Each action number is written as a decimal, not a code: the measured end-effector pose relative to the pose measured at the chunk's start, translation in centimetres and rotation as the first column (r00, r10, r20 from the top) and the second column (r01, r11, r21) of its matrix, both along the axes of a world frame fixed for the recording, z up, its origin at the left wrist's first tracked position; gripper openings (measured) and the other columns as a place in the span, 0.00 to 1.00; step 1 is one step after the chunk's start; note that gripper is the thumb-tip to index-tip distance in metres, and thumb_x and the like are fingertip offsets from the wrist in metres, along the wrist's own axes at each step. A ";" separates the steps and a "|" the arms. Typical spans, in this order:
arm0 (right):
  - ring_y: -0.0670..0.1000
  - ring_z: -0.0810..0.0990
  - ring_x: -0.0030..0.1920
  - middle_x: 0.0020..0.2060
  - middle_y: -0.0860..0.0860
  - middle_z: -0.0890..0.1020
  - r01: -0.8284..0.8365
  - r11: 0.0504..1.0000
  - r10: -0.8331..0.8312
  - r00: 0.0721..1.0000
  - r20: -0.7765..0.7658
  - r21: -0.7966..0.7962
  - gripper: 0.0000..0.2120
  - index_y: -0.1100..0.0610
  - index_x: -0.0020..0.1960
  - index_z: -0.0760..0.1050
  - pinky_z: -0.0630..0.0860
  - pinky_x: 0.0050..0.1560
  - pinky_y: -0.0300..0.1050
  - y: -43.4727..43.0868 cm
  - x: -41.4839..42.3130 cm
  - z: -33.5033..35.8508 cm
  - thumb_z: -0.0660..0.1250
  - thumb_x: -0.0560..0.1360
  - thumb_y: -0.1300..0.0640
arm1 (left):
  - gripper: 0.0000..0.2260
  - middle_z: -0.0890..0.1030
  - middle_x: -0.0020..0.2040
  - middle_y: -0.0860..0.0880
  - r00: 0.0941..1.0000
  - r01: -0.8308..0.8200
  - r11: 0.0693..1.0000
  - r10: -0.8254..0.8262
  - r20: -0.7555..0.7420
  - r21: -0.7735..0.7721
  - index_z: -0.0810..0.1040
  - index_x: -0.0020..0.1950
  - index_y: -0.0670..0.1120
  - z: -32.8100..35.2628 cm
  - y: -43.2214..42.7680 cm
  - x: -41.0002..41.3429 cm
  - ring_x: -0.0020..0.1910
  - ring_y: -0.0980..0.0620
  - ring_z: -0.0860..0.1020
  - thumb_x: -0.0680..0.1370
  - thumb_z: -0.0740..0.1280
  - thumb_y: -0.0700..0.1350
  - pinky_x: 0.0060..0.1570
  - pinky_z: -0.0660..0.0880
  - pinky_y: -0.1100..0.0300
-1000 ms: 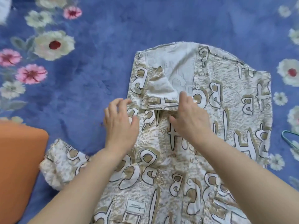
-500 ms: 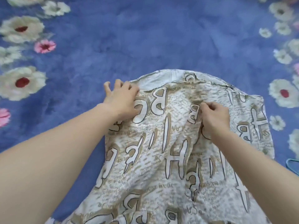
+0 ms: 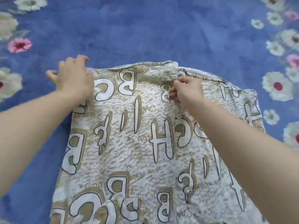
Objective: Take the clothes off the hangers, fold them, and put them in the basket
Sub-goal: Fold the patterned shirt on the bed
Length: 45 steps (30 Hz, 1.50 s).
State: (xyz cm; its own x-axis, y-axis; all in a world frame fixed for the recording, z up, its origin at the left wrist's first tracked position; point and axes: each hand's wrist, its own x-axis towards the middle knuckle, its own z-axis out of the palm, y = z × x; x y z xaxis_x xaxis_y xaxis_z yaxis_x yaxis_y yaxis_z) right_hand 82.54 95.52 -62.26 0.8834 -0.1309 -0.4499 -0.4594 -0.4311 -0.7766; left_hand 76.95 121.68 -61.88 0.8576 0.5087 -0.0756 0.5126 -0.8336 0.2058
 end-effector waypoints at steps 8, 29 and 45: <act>0.45 0.70 0.68 0.75 0.49 0.63 -0.511 0.683 0.664 0.732 0.152 -0.521 0.27 0.50 0.78 0.58 0.64 0.72 0.49 -1.6 -6.9 0.2 0.59 0.81 0.49 | 0.24 0.42 0.81 0.50 0.864 0.475 0.880 -0.467 -0.188 0.000 0.50 0.79 0.62 -4.7 -3.6 -7.3 0.79 0.49 0.41 0.82 0.43 0.62 0.73 0.37 0.45; 0.58 0.39 0.78 0.78 0.59 0.42 -0.664 0.383 0.808 0.577 -0.115 -0.643 0.33 0.57 0.78 0.37 0.35 0.75 0.51 1.5 -31.7 -1.5 0.40 0.80 0.39 | 0.23 0.64 0.77 0.44 0.988 -0.010 0.964 0.050 0.144 -0.267 0.67 0.74 0.43 1.4 -2.7 -33.1 0.78 0.45 0.56 0.81 0.52 0.50 0.75 0.45 0.50; 0.54 0.24 0.73 0.73 0.50 0.25 -0.896 0.076 0.879 0.267 -0.394 -0.437 0.34 0.37 0.74 0.27 0.28 0.73 0.51 5.0 -38.9 -1.2 0.39 0.75 0.29 | 0.03 0.84 0.45 0.49 0.637 -0.379 0.099 0.749 -0.182 -0.920 0.80 0.49 0.47 0.9 -2.7 -39.8 0.48 0.50 0.81 0.77 0.70 0.40 0.49 0.77 0.58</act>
State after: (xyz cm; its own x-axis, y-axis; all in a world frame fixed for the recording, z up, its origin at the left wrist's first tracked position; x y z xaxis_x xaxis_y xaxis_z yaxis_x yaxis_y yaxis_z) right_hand 43.67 100.55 -63.46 0.5126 0.5553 -0.6549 0.5387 -0.8019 -0.2584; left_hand 37.14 119.00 -60.94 0.4038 0.6433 -0.6505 0.5045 0.4366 0.7449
